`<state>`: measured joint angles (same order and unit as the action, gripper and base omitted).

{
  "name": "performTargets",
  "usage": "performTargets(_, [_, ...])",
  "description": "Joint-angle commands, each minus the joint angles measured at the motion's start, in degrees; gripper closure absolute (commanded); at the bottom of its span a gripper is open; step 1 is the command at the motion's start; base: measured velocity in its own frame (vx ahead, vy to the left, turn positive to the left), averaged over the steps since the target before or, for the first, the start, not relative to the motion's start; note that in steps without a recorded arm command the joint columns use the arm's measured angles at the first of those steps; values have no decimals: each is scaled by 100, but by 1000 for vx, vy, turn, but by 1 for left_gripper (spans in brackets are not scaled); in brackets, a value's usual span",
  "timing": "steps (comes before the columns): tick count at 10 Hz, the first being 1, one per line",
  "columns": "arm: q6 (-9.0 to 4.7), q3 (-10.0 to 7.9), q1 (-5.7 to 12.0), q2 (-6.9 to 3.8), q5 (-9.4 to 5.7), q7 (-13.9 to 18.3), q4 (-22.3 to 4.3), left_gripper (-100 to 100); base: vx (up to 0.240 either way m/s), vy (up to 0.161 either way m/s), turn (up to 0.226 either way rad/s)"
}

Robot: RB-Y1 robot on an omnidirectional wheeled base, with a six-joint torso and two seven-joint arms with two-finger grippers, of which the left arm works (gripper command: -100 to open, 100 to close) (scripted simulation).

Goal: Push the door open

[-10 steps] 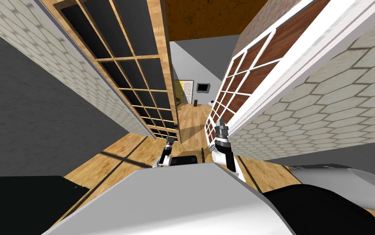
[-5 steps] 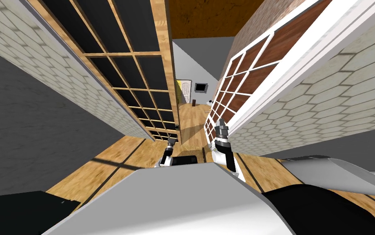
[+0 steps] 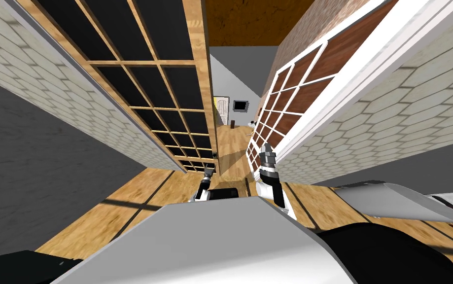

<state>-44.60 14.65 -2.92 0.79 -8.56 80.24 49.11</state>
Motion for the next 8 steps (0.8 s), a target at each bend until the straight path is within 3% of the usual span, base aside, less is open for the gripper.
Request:
performTargets(1, [-37, 27, 55, 36, -31, 178, -170, -100, 44, 91, -69])
performTargets(2, [-33, 14, 46, 33, -18, 93, -132, -100, 16, 41, -19])
performTargets(3, [-53, -1, 65, -131, -31, 115, -170, -100, 114, -5, -26])
performTargets(5, [-64, -22, 80, -223, -44, 115, -195, -100, 209, -22, -26])
performTargets(8, [-81, -55, 106, -196, -65, 116, -235, -100, 194, -30, -21])
